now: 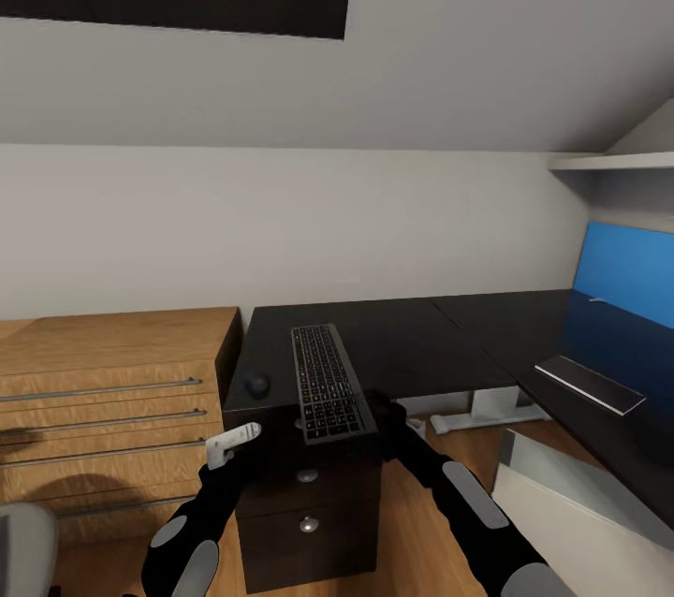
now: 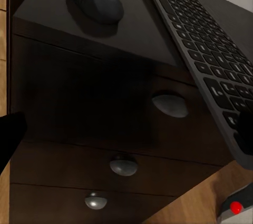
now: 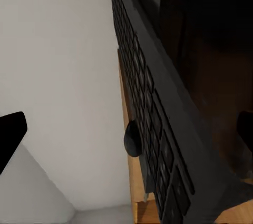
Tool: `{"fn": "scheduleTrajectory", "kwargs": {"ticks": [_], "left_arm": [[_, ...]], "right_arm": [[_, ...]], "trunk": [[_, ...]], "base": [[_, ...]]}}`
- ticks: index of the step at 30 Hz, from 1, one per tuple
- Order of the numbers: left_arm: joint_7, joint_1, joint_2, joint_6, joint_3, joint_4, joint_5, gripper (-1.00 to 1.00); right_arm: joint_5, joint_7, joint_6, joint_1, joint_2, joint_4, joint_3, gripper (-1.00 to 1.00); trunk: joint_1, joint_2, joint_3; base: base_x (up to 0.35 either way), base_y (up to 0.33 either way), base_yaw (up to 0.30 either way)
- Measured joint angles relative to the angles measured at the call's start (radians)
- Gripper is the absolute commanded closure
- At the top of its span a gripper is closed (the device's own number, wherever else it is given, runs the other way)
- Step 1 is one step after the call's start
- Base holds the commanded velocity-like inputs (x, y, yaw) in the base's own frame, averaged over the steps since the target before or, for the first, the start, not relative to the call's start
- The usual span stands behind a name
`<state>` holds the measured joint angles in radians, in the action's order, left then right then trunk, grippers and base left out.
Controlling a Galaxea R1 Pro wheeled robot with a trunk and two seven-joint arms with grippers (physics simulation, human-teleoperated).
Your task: In the bedroom, organize the workspace by keeping the computer under the desk, ensuring the monitor is on the desk, placing the keyboard on the desk next to the monitor, placing the mouse on the desk next to the keyboard, moving the folder from the swivel chair onto the desk next to the mouse, stacking the notebook on top of the folder with the pen on top of the notebook, and positioning the swivel chair next to the desk.
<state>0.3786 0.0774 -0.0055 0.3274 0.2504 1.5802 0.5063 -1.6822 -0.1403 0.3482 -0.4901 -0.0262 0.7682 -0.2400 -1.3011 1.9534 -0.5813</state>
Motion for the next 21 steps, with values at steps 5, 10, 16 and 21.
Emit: {"fn": "scheduleTrajectory", "kwargs": {"ticks": [5,10,16,21], "left_arm": [[0.0,0.0,0.0,0.0,0.0,0.0,0.0,-1.0],[0.0,0.0,0.001,0.0,0.0,0.0,0.0,-1.0],[0.0,0.0,0.001,0.001,0.0,0.0,0.0,-1.0],[0.0,0.0,0.0,0.001,0.0,0.0,-0.001,-1.0]], "right_arm": [[0.0,0.002,0.0,0.0,0.018,0.0,0.037,-1.0],[-0.001,0.004,0.0,0.0,0.027,0.0,0.074,-1.0],[0.002,0.01,-0.002,0.0,0.046,0.0,0.099,-1.0],[0.006,0.044,-0.021,0.0,0.066,0.003,0.104,-1.0]], "trunk": [[0.0,0.0,0.0],[0.0,0.0,0.0],[0.0,0.0,0.0],[0.0,0.0,0.0]], "base": [[0.0,0.0,0.0],[0.0,0.0,0.0],[0.0,0.0,0.0],[0.0,0.0,0.0]]}}
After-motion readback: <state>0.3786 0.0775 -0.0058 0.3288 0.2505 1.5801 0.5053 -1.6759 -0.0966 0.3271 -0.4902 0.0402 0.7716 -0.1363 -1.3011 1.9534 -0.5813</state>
